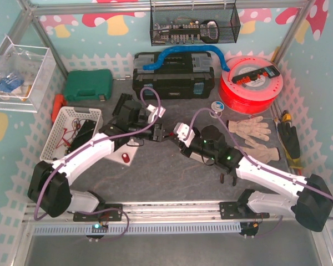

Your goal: Install the large spring

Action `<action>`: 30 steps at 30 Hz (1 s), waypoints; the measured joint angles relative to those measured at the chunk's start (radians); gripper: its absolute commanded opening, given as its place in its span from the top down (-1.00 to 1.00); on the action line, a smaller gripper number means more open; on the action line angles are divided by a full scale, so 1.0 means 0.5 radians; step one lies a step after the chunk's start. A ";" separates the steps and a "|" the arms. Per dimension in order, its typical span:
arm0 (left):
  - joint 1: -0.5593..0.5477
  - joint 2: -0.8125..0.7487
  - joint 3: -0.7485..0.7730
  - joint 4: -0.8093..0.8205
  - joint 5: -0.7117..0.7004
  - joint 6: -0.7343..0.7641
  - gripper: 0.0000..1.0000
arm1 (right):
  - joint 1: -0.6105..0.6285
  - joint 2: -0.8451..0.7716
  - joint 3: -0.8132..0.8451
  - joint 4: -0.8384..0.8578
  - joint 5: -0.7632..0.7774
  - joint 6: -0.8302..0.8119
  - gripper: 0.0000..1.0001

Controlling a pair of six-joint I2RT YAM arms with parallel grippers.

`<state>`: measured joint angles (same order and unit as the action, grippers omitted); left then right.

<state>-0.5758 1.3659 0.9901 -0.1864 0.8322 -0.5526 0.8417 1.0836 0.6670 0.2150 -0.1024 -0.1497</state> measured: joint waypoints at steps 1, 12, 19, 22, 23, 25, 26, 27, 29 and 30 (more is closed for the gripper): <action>-0.002 0.002 0.000 0.005 0.010 -0.001 0.21 | 0.009 0.008 0.002 0.006 0.003 -0.001 0.97; 0.012 0.007 0.000 0.007 0.003 -0.037 1.00 | 0.049 0.034 0.014 0.018 0.096 0.003 0.42; 0.011 0.005 0.000 0.013 0.000 -0.054 1.00 | 0.064 0.034 0.013 -0.022 0.153 0.137 -0.59; 0.038 -0.001 0.000 -0.002 -0.043 -0.053 1.00 | 0.064 0.030 0.011 -0.050 0.208 0.215 -0.97; 0.053 -0.007 0.000 -0.016 -0.067 -0.053 1.00 | 0.063 0.023 0.009 -0.066 0.228 0.246 -0.97; 0.094 -0.027 0.002 -0.067 -0.134 -0.043 1.00 | 0.064 -0.011 -0.001 -0.093 0.271 0.291 -0.97; 0.117 -0.037 0.009 -0.102 -0.171 -0.038 1.00 | 0.063 -0.034 -0.008 -0.104 0.290 0.307 -0.97; 0.143 -0.046 0.025 -0.147 -0.211 -0.036 1.00 | 0.063 -0.065 -0.015 -0.121 0.316 0.331 -0.97; 0.199 -0.066 0.062 -0.220 -0.300 -0.031 1.00 | 0.063 -0.124 -0.026 -0.162 0.373 0.385 -0.97; 0.230 -0.079 0.086 -0.260 -0.353 -0.028 1.00 | 0.063 -0.155 -0.027 -0.192 0.408 0.423 -0.97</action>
<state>-0.4610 1.3262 1.0332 -0.3164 0.6556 -0.5667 0.8734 1.0061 0.6537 0.1192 0.1017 0.0616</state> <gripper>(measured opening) 0.274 0.985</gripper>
